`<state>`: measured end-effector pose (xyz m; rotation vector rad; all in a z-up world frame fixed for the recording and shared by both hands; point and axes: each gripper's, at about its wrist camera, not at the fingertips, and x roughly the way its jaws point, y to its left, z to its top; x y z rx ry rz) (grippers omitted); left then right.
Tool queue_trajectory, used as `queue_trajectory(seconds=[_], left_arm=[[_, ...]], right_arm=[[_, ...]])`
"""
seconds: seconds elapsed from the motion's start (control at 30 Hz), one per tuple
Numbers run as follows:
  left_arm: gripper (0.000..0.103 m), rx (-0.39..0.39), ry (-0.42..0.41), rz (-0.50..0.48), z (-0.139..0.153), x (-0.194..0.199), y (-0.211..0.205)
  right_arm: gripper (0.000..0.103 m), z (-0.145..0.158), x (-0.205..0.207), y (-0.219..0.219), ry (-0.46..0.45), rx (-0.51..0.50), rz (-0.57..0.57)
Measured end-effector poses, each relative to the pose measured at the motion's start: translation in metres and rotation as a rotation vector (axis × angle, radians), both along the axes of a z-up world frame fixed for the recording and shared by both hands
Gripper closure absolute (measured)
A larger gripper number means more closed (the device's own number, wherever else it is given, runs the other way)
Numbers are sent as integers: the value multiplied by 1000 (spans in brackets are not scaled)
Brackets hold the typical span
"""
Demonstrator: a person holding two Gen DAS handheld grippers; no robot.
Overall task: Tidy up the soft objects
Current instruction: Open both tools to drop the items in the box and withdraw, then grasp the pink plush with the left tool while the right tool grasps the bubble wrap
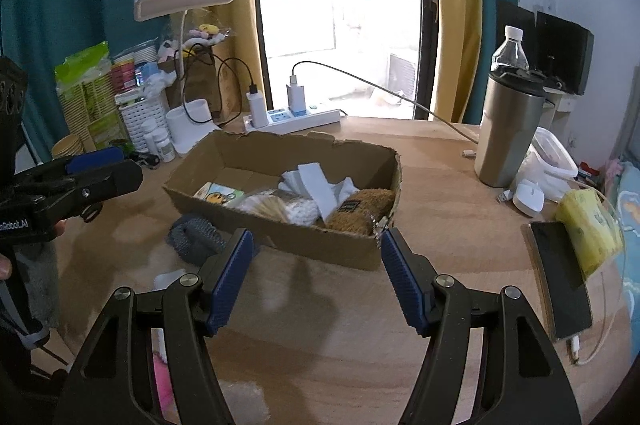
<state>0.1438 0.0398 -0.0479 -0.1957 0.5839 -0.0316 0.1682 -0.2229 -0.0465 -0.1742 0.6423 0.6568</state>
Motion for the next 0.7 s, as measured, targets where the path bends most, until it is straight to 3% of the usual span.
queue_trajectory(seconds=[0.7], left_arm=[[14,-18,35,8,-25,-51,-2]], right_arm=[[33,-18,-49,-2,15,-12,16]])
